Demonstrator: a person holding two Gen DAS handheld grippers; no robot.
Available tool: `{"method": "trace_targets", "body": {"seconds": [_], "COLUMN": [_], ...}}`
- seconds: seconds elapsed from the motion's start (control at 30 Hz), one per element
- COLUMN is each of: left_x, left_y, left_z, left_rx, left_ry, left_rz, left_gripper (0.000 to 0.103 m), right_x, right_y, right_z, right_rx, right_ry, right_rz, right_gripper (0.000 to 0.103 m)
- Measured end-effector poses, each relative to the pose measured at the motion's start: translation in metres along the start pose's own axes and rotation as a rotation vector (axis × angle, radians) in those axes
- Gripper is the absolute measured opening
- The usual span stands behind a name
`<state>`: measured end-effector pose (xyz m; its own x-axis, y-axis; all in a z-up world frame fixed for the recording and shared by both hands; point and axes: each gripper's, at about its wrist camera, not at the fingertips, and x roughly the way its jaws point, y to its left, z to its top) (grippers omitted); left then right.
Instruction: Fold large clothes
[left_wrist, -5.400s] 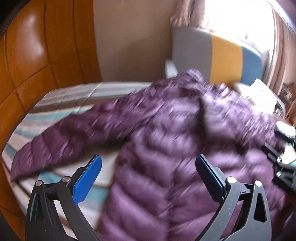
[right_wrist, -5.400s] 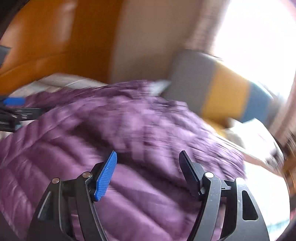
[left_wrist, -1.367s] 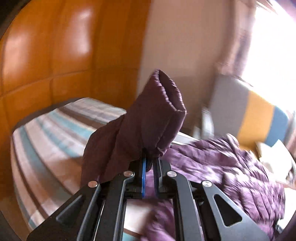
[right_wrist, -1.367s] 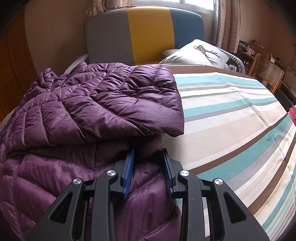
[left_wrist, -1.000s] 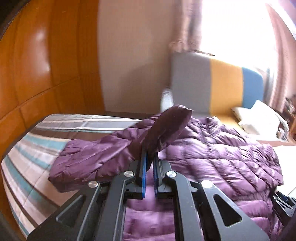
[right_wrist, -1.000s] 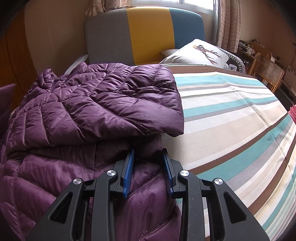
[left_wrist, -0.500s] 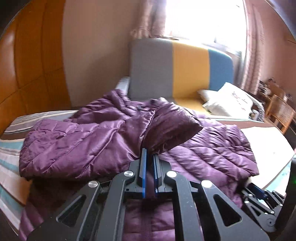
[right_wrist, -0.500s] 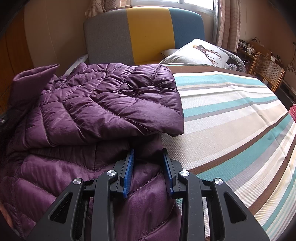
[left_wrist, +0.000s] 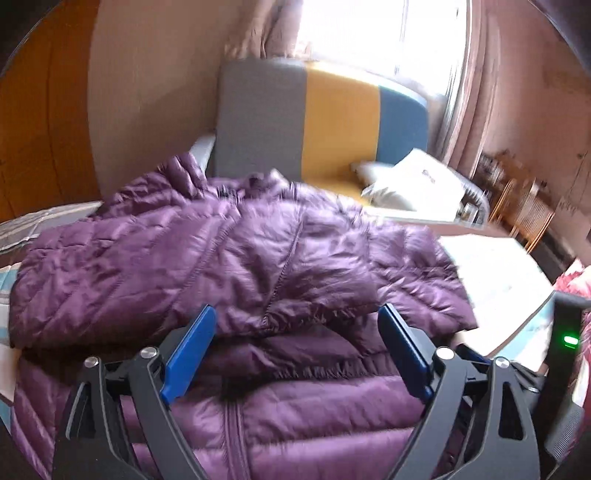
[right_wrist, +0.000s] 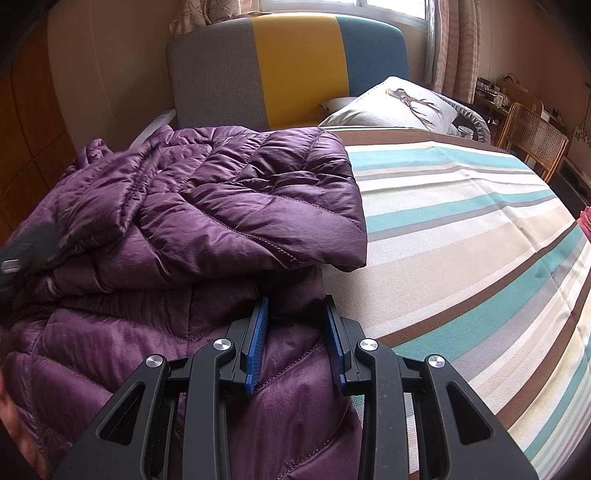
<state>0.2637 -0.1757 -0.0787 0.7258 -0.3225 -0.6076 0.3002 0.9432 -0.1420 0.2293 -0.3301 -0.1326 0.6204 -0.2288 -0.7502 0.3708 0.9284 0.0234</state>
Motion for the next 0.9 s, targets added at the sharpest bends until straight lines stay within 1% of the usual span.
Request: {"method": "trace_targets", "body": {"seconds": [0.1, 0.17, 0.2, 0.27, 0.3, 0.37, 0.4, 0.47, 0.57, 0.63, 0.7, 0.77, 0.8, 0.87, 0.9], "left_x": [-0.014, -0.025, -0.027, -0.031, -0.032, -0.033, -0.033, -0.030, -0.026, -0.021, -0.014, -0.004, 0.002, 0.012, 0.016], "left_y": [0.007, 0.022, 0.030, 0.056, 0.076, 0.109, 0.119, 0.150, 0.180, 0.192, 0.198, 0.202, 0.204, 0.202, 0.202], "left_z": [-0.003, -0.004, -0.003, 0.000, 0.002, 0.005, 0.006, 0.010, 0.013, 0.014, 0.013, 0.011, 0.009, 0.008, 0.008], "left_rx": [0.008, 0.006, 0.002, -0.034, -0.070, -0.141, -0.161, -0.211, -0.263, -0.261, -0.256, -0.266, -0.266, -0.261, -0.258], "left_ry": [-0.005, -0.022, -0.028, -0.034, -0.026, -0.022, -0.021, -0.009, -0.003, 0.009, 0.022, 0.054, 0.072, 0.095, 0.106], "left_rz": [-0.038, -0.021, 0.000, 0.074, 0.126, 0.203, 0.227, 0.308, 0.362, 0.393, 0.406, 0.385, 0.377, 0.357, 0.344], "left_gripper": [0.089, 0.089, 0.089, 0.089, 0.089, 0.087, 0.087, 0.083, 0.083, 0.083, 0.083, 0.083, 0.084, 0.085, 0.086], "right_x": [0.000, -0.001, -0.002, -0.007, -0.017, -0.030, -0.038, -0.044, -0.042, -0.028, -0.010, 0.008, 0.014, 0.033, 0.036], "right_y": [0.000, 0.000, 0.000, 0.001, 0.003, 0.015, 0.029, 0.050, 0.091, 0.117, 0.144, 0.159, 0.162, 0.161, 0.154], "right_z": [0.000, 0.000, -0.001, -0.001, 0.001, 0.003, 0.006, 0.015, 0.041, 0.058, 0.072, 0.078, 0.078, 0.071, 0.063], "right_rx": [-0.001, -0.005, -0.008, -0.009, -0.020, -0.077, -0.134, -0.186, -0.223, -0.231, -0.254, -0.292, -0.309, -0.345, -0.337], "right_ry": [0.000, -0.001, -0.003, -0.027, -0.066, -0.115, -0.136, -0.149, -0.159, -0.134, -0.121, -0.098, -0.086, -0.037, -0.029], "right_rz": [-0.002, -0.006, -0.009, -0.002, 0.018, 0.041, 0.055, 0.106, 0.186, 0.199, 0.185, 0.145, 0.122, 0.029, 0.016], "right_gripper": [0.030, 0.030, 0.030, 0.030, 0.030, 0.030, 0.030, 0.030, 0.030, 0.030, 0.030, 0.030, 0.030, 0.030, 0.030]}}
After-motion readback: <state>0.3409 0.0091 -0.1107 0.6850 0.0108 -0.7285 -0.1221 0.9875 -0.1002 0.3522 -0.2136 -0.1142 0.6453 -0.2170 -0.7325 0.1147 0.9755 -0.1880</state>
